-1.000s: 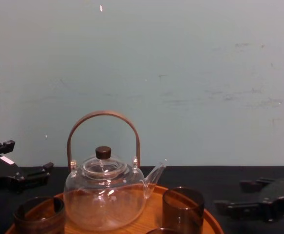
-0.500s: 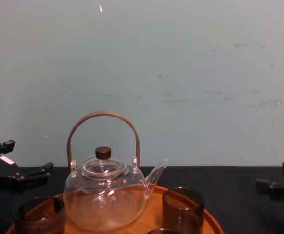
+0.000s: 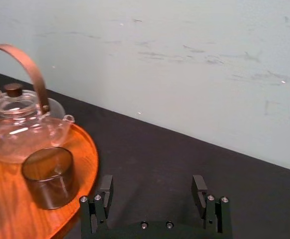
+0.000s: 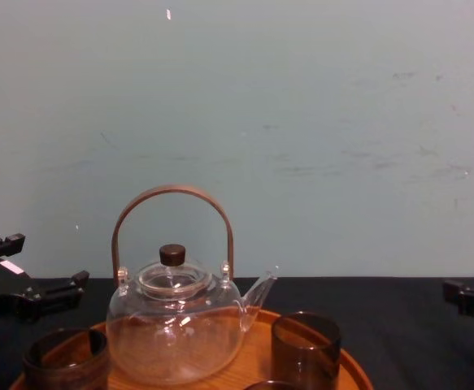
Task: Pick up the glass from the table and place it on the tray.
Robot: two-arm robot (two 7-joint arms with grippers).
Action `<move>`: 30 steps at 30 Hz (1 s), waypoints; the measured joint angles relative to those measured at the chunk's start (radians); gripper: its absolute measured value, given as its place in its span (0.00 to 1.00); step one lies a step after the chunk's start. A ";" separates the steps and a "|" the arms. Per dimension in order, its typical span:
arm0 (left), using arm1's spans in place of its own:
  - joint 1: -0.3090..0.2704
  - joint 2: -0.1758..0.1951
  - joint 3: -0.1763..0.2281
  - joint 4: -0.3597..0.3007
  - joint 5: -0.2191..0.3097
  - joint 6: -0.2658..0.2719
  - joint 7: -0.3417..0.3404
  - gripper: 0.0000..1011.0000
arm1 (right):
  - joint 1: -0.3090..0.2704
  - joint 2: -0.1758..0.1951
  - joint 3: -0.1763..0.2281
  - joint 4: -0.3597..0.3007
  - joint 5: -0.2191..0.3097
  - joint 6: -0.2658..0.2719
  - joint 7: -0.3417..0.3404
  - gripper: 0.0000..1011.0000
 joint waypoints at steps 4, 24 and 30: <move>0.000 0.000 0.000 0.000 0.000 0.000 0.000 0.99 | 0.006 -0.018 0.005 0.023 -0.017 -0.006 -0.011 0.99; 0.000 0.000 0.000 0.000 0.000 0.000 0.000 0.99 | 0.013 -0.034 0.011 0.044 -0.033 -0.005 -0.020 0.99; 0.000 0.000 0.000 0.000 0.000 0.000 0.000 0.99 | 0.013 -0.033 0.011 0.043 -0.032 -0.005 -0.019 0.99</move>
